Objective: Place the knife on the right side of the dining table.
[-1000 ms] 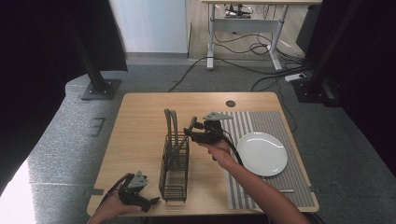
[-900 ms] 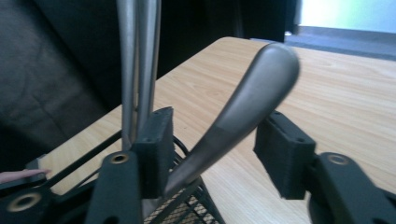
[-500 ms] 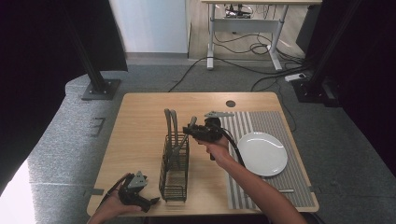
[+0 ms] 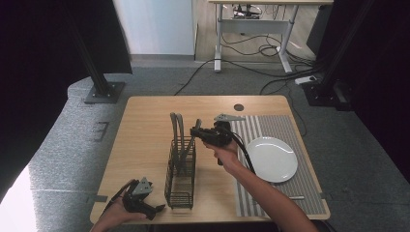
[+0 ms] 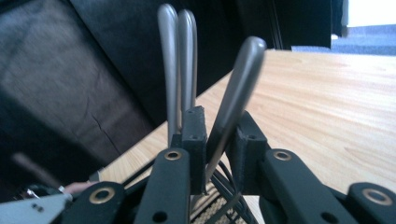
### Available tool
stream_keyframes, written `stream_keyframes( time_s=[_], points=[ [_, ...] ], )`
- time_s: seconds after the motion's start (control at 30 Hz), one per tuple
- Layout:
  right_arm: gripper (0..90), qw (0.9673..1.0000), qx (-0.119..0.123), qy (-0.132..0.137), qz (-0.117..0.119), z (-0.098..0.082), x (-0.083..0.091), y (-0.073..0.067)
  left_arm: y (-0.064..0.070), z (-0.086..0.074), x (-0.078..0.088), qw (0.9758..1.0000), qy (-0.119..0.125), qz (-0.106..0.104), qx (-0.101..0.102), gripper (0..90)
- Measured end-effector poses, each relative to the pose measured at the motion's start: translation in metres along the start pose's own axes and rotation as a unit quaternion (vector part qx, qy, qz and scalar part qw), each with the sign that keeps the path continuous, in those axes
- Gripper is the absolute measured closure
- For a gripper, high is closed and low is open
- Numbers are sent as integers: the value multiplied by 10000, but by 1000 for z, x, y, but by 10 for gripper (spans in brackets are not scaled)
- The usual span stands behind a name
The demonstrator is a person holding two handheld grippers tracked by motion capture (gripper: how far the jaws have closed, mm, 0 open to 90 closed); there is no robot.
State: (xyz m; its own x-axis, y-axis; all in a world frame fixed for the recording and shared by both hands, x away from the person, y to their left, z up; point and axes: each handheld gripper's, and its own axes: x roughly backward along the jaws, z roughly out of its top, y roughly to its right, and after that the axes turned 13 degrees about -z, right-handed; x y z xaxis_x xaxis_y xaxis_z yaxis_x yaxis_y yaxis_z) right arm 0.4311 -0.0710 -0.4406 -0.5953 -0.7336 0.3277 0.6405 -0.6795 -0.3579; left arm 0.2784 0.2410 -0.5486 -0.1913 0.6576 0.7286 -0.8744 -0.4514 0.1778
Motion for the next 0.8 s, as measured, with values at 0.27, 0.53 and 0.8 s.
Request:
stream_keyframes(
  time_s=[0.27, 0.53, 0.8],
  points=[
    [827, 9994, -189, 179, 219, 8, 17, -2, 0, 0, 0, 10000, 2, -3, 0, 0],
    [830, 9980, -38, 568, 267, 20, 43, -7, 0, 0, 0, 10000, 3, -6, 9, 0],
    [832, 9930, 158, 1150, 230, 38, 78, -7, 0, 0, 0, 10000, -13, -7, -2, 0]
  ],
)
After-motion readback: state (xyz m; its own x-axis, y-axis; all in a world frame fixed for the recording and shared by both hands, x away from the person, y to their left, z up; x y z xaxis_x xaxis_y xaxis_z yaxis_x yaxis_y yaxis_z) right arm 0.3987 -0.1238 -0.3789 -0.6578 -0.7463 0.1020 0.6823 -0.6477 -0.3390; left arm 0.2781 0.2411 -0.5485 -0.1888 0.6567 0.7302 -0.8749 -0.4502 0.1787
